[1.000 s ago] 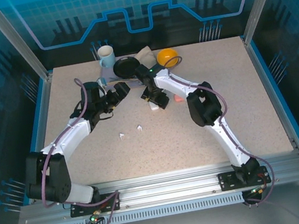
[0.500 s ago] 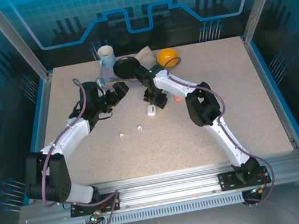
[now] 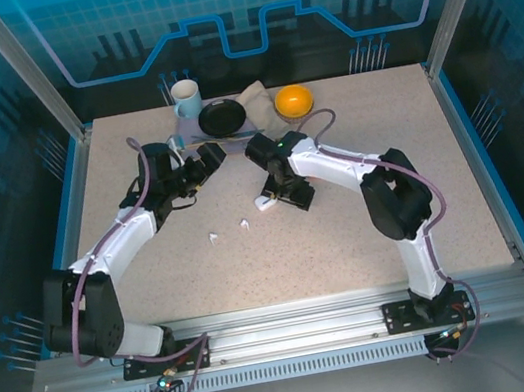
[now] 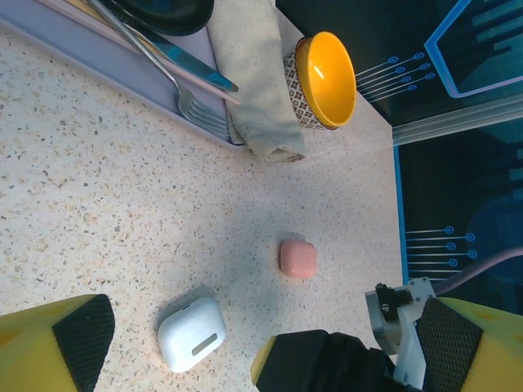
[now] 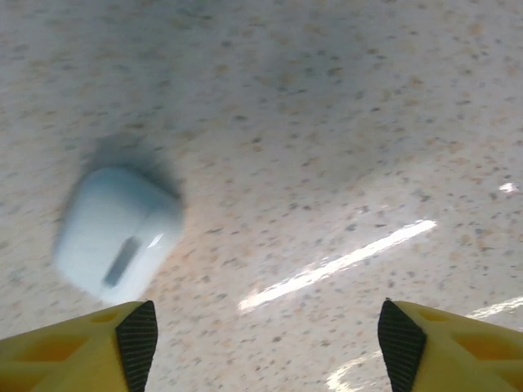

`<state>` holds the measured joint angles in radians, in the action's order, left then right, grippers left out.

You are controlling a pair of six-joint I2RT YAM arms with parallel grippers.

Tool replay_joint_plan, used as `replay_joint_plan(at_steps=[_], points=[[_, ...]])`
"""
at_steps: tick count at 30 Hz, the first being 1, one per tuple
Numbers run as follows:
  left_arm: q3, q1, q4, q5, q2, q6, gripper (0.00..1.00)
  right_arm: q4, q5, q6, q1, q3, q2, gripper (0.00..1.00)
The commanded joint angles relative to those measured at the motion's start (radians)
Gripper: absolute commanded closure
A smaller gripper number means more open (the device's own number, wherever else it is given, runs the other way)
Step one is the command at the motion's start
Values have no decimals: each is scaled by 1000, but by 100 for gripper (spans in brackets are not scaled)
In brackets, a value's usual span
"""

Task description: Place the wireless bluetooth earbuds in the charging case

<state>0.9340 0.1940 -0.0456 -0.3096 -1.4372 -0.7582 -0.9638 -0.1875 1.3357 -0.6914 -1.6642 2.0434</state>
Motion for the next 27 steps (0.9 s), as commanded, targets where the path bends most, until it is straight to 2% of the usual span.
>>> replay_joint_plan(at_steps=[1,5,12,27], points=[[13,-11,45,17,31,25,1,31,16,39,-3,-28,26,22],[39,-17,78,30,33,47,1,19,64,87,-11,-126,110,22],[42,-28,75,29,43,38,1,-47,53,131,-16,-279,229,23],[29,-39,61,23,46,25,1,-79,116,283,-25,-361,380,25]])
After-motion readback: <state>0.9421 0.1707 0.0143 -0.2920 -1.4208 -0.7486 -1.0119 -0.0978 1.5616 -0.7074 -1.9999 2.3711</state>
